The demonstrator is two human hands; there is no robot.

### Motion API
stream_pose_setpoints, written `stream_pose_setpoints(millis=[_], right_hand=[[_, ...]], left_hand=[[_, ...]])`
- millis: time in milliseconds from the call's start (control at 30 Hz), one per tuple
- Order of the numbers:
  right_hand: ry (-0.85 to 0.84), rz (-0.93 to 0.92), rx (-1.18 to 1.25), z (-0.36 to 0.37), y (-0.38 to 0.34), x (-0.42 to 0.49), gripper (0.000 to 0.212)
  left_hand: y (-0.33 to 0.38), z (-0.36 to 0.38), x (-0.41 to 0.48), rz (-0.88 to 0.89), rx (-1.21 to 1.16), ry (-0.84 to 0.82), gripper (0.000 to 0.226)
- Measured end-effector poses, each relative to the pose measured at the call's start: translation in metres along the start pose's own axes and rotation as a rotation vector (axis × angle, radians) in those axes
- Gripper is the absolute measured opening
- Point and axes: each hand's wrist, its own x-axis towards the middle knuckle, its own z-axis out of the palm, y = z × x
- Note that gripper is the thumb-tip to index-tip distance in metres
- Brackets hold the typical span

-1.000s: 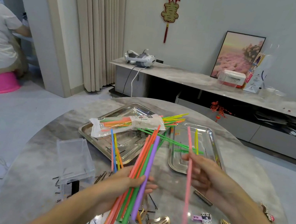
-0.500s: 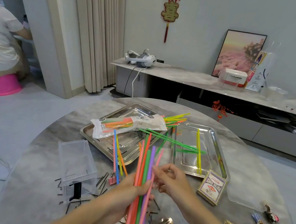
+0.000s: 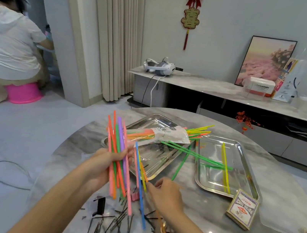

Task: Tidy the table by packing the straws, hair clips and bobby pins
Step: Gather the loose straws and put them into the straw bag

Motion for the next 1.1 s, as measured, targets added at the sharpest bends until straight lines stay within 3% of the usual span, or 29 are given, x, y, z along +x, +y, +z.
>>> stream_pose_setpoints(millis=[100, 267, 567, 900, 1100], right_hand=[[-0.004, 0.141, 0.021, 0.012, -0.012, 0.011, 0.055], [-0.073, 0.254, 0.180, 0.028, -0.017, 0.027, 0.061], [-0.161, 0.372, 0.452, 0.038, -0.026, 0.037, 0.029], [-0.434, 0.262, 0.467, 0.000, -0.022, 0.002, 0.030], [-0.429, 0.249, 0.541, -0.032, 0.007, -0.030, 0.033]], left_hand=[[-0.001, -0.009, 0.002, -0.086, 0.047, 0.039, 0.016], [-0.004, -0.011, 0.006, -0.127, 0.020, 0.121, 0.021], [-0.013, -0.010, 0.018, -0.136, 0.088, 0.216, 0.021], [-0.034, -0.010, 0.031, -0.079, 0.152, 0.287, 0.017], [-0.044, -0.002, 0.033, 0.030, 0.139, 0.311, 0.015]])
